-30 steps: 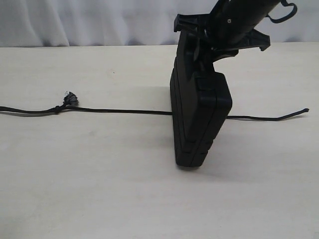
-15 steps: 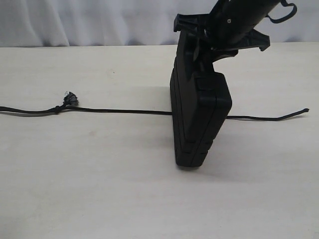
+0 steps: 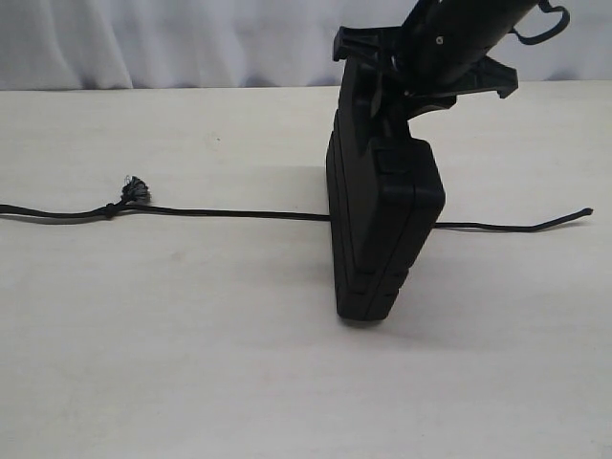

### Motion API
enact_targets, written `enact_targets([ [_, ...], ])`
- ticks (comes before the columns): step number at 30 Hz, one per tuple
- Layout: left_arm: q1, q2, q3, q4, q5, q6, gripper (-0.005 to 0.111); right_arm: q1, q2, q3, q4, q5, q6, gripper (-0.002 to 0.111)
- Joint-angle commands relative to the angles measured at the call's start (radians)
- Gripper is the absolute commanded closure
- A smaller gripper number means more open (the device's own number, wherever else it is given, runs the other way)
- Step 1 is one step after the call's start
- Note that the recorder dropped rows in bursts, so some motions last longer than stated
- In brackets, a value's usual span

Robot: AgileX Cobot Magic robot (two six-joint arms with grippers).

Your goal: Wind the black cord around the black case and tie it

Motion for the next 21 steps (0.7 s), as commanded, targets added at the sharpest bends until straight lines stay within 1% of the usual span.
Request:
enact_targets([
  [1,-0.01,-0.003,0.001,-0.015,-0.144,-0.377,0.107,-0.006,0.007,-0.001,0.023,-0.015,0.004,0.104],
  [2,-0.01,-0.003,0.001,-0.015,-0.142,-0.432,0.107,-0.006,0.007,-0.001,0.023,-0.015,0.004,0.104],
  [4,-0.01,-0.003,-0.008,-0.008,-0.102,-0.452,0.107,-0.006,0.007,-0.001,0.023,-0.015,0.004,0.104],
  [7,-0.01,0.044,-0.119,0.003,0.059,-0.452,0.107,-0.006,0.007,-0.001,0.023,-0.015,0.004,0.104],
  [8,-0.01,0.079,-0.174,0.048,0.135,-0.452,0.107,-0.006,0.007,-0.001,0.023,-0.015,0.004,0.104],
  [11,-0.01,0.218,-0.341,0.248,0.328,-0.457,0.107,-0.006,0.007,-0.001,0.023,-0.015,0.004,0.104],
  [14,-0.01,0.385,-0.505,0.353,0.537,-0.456,0.107,-0.006,0.007,-0.001,0.023,-0.015,0.004,0.104],
  [16,-0.01,0.511,-0.593,0.376,0.658,-0.42,0.107,-0.006,0.007,-0.001,0.023,-0.015,0.004,0.104],
  [18,-0.019,0.633,-0.653,0.364,0.755,-0.348,0.107,-0.006,0.007,-0.001,0.023,-0.015,0.004,0.104],
  [21,-0.066,0.814,-0.707,0.301,0.816,-0.197,0.107,-0.006,0.007,-0.001,0.023,-0.015,0.004,0.104],
])
